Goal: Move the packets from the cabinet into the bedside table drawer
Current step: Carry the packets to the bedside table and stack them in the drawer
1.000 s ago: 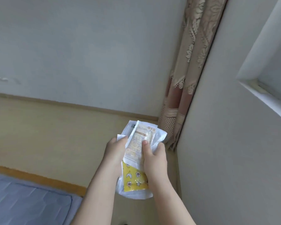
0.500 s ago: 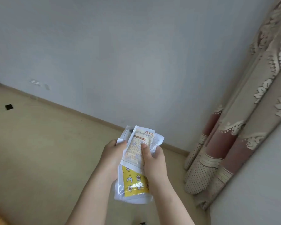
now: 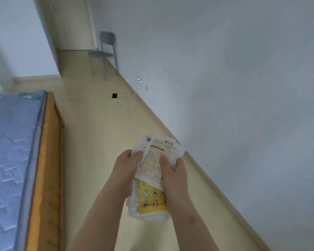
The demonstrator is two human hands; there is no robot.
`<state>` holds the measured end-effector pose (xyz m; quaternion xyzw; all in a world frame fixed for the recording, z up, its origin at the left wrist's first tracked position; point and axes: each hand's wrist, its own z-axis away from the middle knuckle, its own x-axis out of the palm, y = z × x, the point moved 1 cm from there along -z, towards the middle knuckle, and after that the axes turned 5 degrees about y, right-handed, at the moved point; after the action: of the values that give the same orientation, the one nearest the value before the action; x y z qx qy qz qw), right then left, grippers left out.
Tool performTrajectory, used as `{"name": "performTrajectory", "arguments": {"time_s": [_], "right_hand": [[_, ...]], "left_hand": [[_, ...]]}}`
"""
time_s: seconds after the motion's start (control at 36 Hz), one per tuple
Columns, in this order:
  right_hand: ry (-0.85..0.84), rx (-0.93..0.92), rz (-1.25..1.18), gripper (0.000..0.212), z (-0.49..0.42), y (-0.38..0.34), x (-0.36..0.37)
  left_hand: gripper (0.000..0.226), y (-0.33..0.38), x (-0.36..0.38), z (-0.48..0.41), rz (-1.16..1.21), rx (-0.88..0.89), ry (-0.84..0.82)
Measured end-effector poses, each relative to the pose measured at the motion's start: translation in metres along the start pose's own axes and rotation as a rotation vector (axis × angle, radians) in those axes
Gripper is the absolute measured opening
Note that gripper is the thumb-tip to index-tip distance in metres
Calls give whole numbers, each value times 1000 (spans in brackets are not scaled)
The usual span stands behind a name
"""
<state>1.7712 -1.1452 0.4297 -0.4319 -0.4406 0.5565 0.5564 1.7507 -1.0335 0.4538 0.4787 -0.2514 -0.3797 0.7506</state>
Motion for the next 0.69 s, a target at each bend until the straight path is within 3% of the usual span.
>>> {"name": "performTrajectory", "arguments": {"time_s": [0.25,0.5,0.56,0.61,0.69], "right_hand": [[-124,40,-7,15,-151,-28,139],[-146,0,-99,13,-285,-89,285],[-138,24,-113,15,-311,-91,311],[-154,54,-129,14,-339,-95,339],[-213,71,-130,13,-383,-100,385]], "left_hand": [[25,68,-41,-170,130,15,12],[42,177,-84,-322,316,84,-192],[34,189,-89,-351,359,89,-215],[25,201,-95,-381,395,96,-186],[27,217,-107,-437,408,85,-10]]}}
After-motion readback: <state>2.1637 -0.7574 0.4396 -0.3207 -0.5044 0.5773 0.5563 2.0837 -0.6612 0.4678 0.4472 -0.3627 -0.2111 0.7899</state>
